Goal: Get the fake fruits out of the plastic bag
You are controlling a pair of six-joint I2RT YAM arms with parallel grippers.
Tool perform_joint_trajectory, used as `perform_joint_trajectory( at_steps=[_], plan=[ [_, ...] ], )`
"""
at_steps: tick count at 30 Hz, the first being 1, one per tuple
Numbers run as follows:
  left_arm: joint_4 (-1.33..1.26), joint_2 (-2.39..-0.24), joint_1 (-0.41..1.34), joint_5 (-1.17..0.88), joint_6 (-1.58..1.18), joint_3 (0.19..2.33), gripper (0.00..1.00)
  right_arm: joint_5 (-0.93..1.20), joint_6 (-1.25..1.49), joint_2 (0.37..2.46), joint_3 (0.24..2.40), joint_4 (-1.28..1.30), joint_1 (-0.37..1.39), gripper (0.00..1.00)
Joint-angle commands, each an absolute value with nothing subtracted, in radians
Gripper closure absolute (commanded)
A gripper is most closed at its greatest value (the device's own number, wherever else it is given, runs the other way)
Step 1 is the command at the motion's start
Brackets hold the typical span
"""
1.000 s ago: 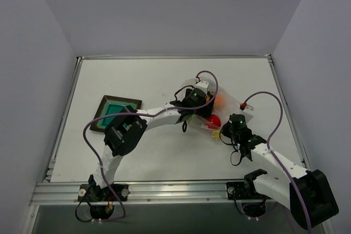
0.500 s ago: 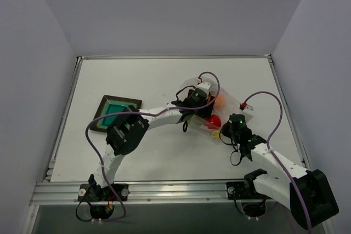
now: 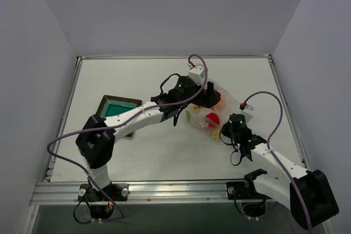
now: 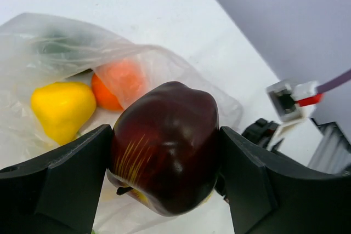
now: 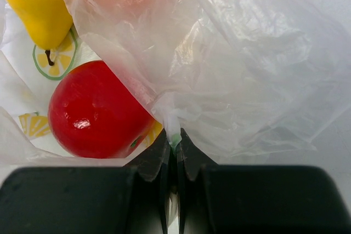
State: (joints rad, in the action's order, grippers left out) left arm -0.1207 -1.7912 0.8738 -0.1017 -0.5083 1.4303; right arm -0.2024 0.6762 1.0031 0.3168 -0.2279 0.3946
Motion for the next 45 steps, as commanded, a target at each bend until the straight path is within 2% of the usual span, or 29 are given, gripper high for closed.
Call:
perform_joint_trajectory(
  at_steps=[1,3,5,9,15,24,30,31,32,38,42,43,45],
  plan=[
    [-0.217,-1.712,0.847,-0.196,-0.564,1.415,0.7,-0.239,0.667,0.985,0.316,-0.236,0.405,1.0],
    [-0.264,-1.643,0.833,-0.199,-0.578,1.372,0.7,-0.238,0.667,0.982,0.316,-0.236,0.406,1.0],
    [-0.285,-1.582,0.812,-0.108,-0.569,1.29,0.72,-0.238,0.666,0.982,0.314,-0.238,0.405,1.0],
    [-0.204,-1.399,0.735,0.229,-0.575,1.152,0.72,-0.238,0.666,0.977,0.314,-0.241,0.408,1.0],
    [-0.075,-1.293,0.5,0.458,-0.69,0.971,0.71,-0.233,0.661,0.976,0.314,-0.241,0.411,1.0],
    [-0.009,-1.377,0.249,0.54,-0.767,0.87,0.71,-0.224,0.655,0.954,0.307,-0.248,0.413,1.0],
    [0.037,-1.459,0.193,0.592,-0.753,0.897,0.69,-0.222,0.653,0.956,0.307,-0.25,0.413,1.0],
    [0.032,-1.468,0.19,0.598,-0.747,0.897,0.67,-0.221,0.653,0.956,0.307,-0.249,0.413,1.0],
    [0.028,-1.477,0.187,0.601,-0.746,0.894,0.61,-0.222,0.653,0.956,0.305,-0.25,0.413,1.0],
    [-0.009,-1.534,0.176,0.569,-0.73,0.893,0.43,-0.219,0.652,0.956,0.305,-0.252,0.414,1.0],
    [-0.029,-1.516,0.176,0.542,-0.73,0.885,0.21,-0.222,0.652,0.956,0.305,-0.252,0.413,1.0],
    [-0.031,-1.506,0.178,0.531,-0.73,0.884,0.11,-0.222,0.653,0.957,0.307,-0.25,0.413,1.0],
    [-0.029,-1.47,0.183,0.519,-0.732,0.881,0.04,-0.224,0.653,0.959,0.307,-0.25,0.414,1.0]
  ],
)
